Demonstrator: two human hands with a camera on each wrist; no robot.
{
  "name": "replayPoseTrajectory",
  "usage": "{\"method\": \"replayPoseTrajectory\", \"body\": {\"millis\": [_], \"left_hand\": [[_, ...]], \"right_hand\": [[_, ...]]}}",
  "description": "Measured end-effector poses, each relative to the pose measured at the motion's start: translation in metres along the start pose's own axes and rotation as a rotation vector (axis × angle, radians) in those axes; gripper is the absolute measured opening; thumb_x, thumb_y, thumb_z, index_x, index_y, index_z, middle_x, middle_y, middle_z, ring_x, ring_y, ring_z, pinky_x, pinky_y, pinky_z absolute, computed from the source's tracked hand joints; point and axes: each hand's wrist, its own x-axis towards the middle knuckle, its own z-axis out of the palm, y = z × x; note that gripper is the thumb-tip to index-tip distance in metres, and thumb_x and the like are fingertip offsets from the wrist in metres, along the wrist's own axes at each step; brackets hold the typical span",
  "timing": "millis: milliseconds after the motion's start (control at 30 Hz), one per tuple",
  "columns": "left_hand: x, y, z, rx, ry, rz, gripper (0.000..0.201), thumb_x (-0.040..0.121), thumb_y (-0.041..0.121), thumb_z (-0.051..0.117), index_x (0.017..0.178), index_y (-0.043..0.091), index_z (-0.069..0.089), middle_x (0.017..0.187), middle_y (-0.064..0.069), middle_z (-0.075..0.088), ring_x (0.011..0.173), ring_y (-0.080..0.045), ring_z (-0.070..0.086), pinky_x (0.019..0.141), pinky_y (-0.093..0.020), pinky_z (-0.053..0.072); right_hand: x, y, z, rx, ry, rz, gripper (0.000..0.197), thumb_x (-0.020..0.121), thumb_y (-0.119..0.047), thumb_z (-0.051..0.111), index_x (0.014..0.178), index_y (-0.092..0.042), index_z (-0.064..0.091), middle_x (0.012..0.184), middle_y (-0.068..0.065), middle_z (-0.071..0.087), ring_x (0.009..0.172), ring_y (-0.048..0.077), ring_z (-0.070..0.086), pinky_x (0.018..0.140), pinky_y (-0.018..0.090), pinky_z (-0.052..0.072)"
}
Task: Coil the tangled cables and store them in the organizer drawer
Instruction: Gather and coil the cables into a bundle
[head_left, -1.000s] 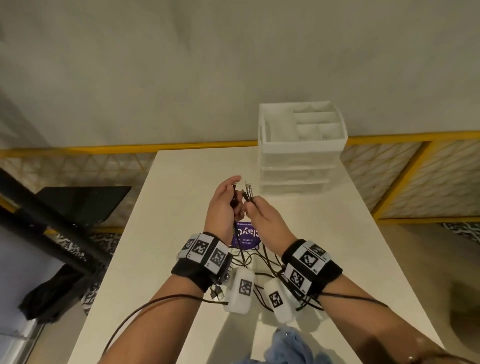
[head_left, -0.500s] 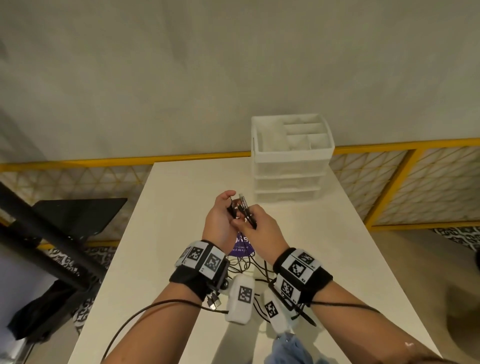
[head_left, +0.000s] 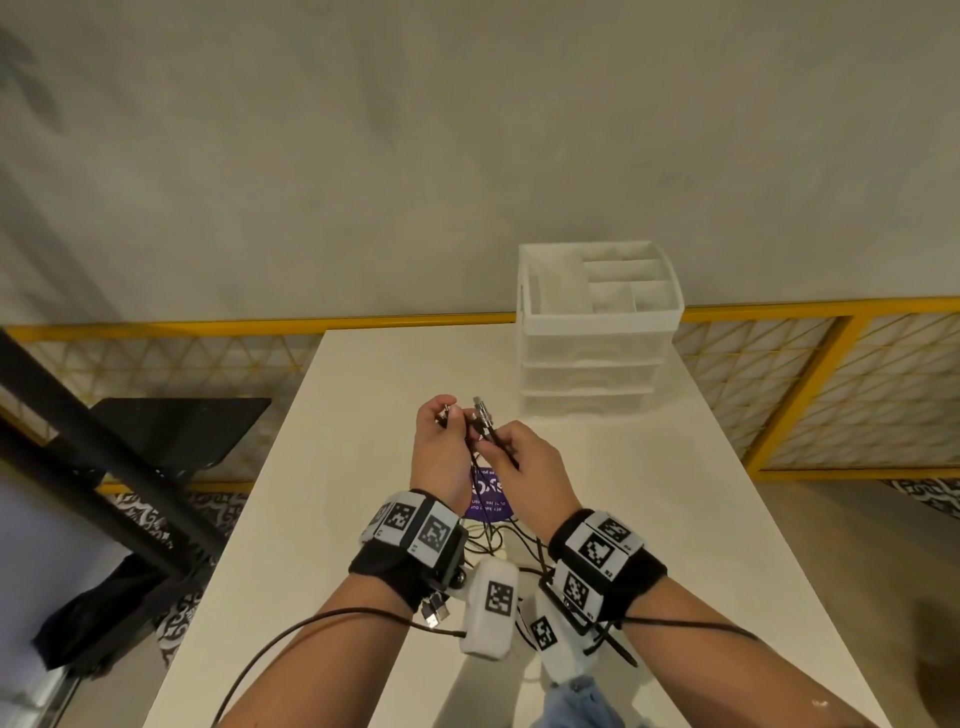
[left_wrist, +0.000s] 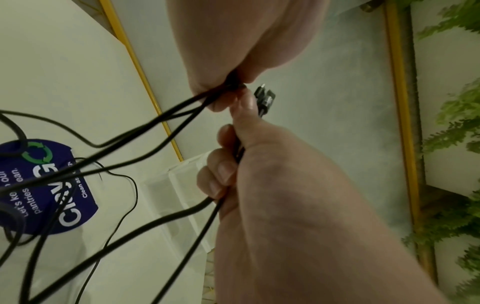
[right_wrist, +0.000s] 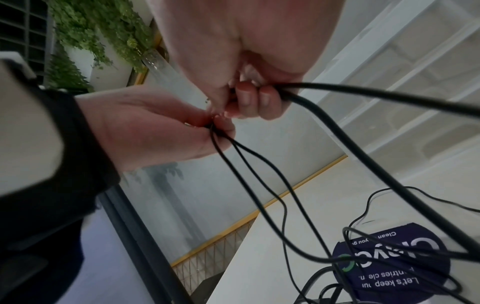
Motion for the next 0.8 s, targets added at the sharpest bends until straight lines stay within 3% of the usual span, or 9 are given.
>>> {"method": "replayPoseTrajectory", "body": {"millis": [133, 267, 400, 467, 567, 633, 700, 800], "left_hand": [[-0.003, 0.001, 0.003, -0.081, -0.034, 0.028, 0.014, 0.1, 0.013, 0.033, 0.103, 0.021, 0.044, 0.08, -0.002, 0.059, 0.078, -0.016, 0.056, 0.07, -0.027, 0.049], [-0.001, 0.0, 0.002, -0.161, -0.083, -0.022, 0.014, 0.101, 0.014, 0.033, 0.101, 0.021, 0.045, 0.082, -0.004, 0.062, 0.075, -0.017, 0.058, 0.068, -0.028, 0.05], [-0.003, -0.001, 0.001, -0.265, -0.121, -0.1, 0.013, 0.1, 0.011, 0.033, 0.099, 0.016, 0.045, 0.085, -0.008, 0.064, 0.07, -0.017, 0.061, 0.06, -0.023, 0.053], [-0.003, -0.004, 0.001, -0.298, -0.155, -0.126, 0.017, 0.1, 0.01, 0.033, 0.094, 0.017, 0.047, 0.09, -0.011, 0.064, 0.075, -0.02, 0.063, 0.067, -0.026, 0.054], [-0.006, -0.005, 0.002, -0.239, -0.186, -0.129, 0.015, 0.101, 0.014, 0.032, 0.099, 0.017, 0.047, 0.1, -0.014, 0.069, 0.092, -0.026, 0.067, 0.085, -0.034, 0.051], [-0.008, -0.006, 0.003, -0.171, -0.223, -0.091, 0.017, 0.102, 0.019, 0.03, 0.101, 0.017, 0.046, 0.107, -0.013, 0.07, 0.099, -0.028, 0.065, 0.094, -0.041, 0.048], [-0.01, -0.005, 0.002, -0.108, -0.259, -0.062, 0.02, 0.102, 0.02, 0.028, 0.104, 0.019, 0.048, 0.105, -0.012, 0.071, 0.094, -0.026, 0.065, 0.093, -0.042, 0.047], [-0.008, -0.004, 0.0, -0.044, -0.304, -0.042, 0.028, 0.102, 0.018, 0.028, 0.115, 0.022, 0.053, 0.097, -0.009, 0.072, 0.089, -0.018, 0.069, 0.08, -0.029, 0.053]], "right_hand": [[-0.004, 0.0, 0.005, -0.037, -0.09, 0.032, 0.019, 0.091, -0.023, 0.051, 0.085, -0.008, 0.059, 0.07, -0.002, 0.057, 0.065, 0.015, 0.052, 0.065, 0.03, 0.042], [-0.004, 0.001, 0.004, -0.045, -0.094, 0.052, 0.012, 0.09, -0.021, 0.052, 0.082, -0.013, 0.056, 0.066, -0.007, 0.052, 0.066, 0.016, 0.05, 0.067, 0.032, 0.043], [-0.003, -0.001, -0.002, -0.04, -0.077, 0.058, 0.02, 0.09, -0.028, 0.054, 0.071, -0.025, 0.046, 0.068, -0.008, 0.052, 0.066, 0.012, 0.049, 0.067, 0.03, 0.042], [-0.002, -0.001, -0.004, -0.02, -0.047, 0.06, 0.012, 0.088, -0.029, 0.056, 0.078, -0.023, 0.053, 0.079, -0.002, 0.059, 0.075, 0.014, 0.055, 0.072, 0.03, 0.043], [-0.001, 0.0, -0.006, -0.046, -0.02, 0.047, 0.007, 0.087, -0.024, 0.058, 0.09, -0.019, 0.059, 0.093, 0.005, 0.066, 0.087, 0.019, 0.06, 0.078, 0.031, 0.045], [-0.002, -0.001, -0.006, -0.053, -0.025, 0.029, 0.015, 0.087, -0.017, 0.056, 0.101, -0.017, 0.061, 0.098, 0.004, 0.068, 0.09, 0.019, 0.061, 0.081, 0.03, 0.046], [-0.003, -0.002, -0.006, -0.038, -0.031, 0.016, 0.021, 0.087, -0.012, 0.054, 0.107, -0.016, 0.059, 0.099, 0.004, 0.069, 0.092, 0.019, 0.062, 0.084, 0.031, 0.048], [-0.004, -0.003, -0.004, -0.049, -0.074, 0.007, 0.021, 0.09, -0.013, 0.049, 0.11, -0.014, 0.055, 0.094, 0.004, 0.066, 0.085, 0.019, 0.061, 0.077, 0.032, 0.048]]}}
